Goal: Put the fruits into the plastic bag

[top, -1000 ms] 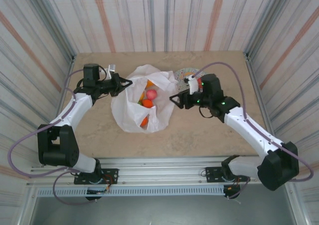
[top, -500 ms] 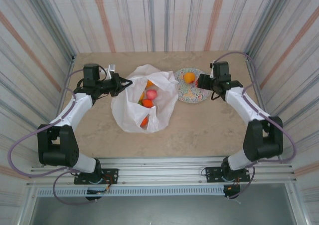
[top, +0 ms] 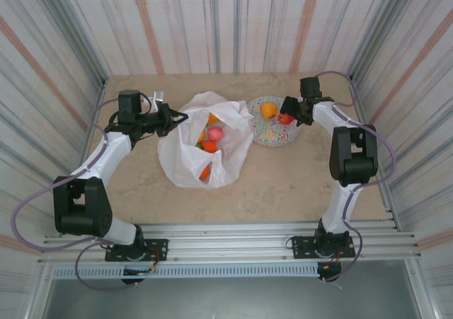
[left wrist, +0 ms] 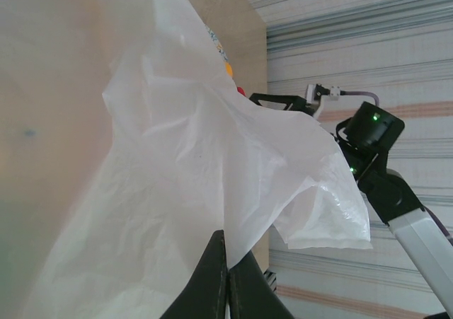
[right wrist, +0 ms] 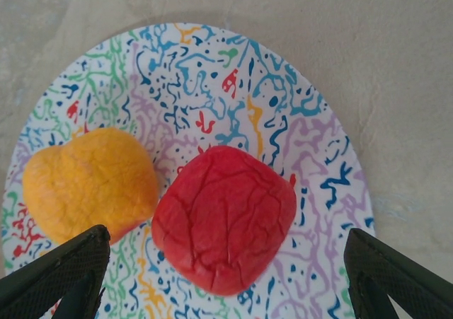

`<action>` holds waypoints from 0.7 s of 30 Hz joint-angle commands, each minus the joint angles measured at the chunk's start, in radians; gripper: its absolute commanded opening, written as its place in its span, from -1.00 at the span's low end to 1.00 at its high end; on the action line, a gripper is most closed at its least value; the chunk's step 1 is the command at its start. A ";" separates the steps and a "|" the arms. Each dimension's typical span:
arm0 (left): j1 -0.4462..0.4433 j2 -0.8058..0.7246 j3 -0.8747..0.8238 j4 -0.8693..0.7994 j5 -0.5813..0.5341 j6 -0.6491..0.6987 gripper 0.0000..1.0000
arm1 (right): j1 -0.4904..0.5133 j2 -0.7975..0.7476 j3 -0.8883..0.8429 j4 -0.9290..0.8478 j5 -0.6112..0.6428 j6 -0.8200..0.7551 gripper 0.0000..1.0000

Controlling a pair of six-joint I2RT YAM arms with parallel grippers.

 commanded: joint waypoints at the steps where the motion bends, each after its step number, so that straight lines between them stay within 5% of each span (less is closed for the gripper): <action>1: 0.006 0.001 -0.015 0.018 0.029 -0.003 -1.00 | -0.006 0.037 0.044 -0.051 -0.012 0.047 0.76; 21: 0.007 0.001 -0.018 0.023 0.034 -0.009 -1.00 | -0.013 0.114 0.066 -0.034 -0.072 0.069 0.44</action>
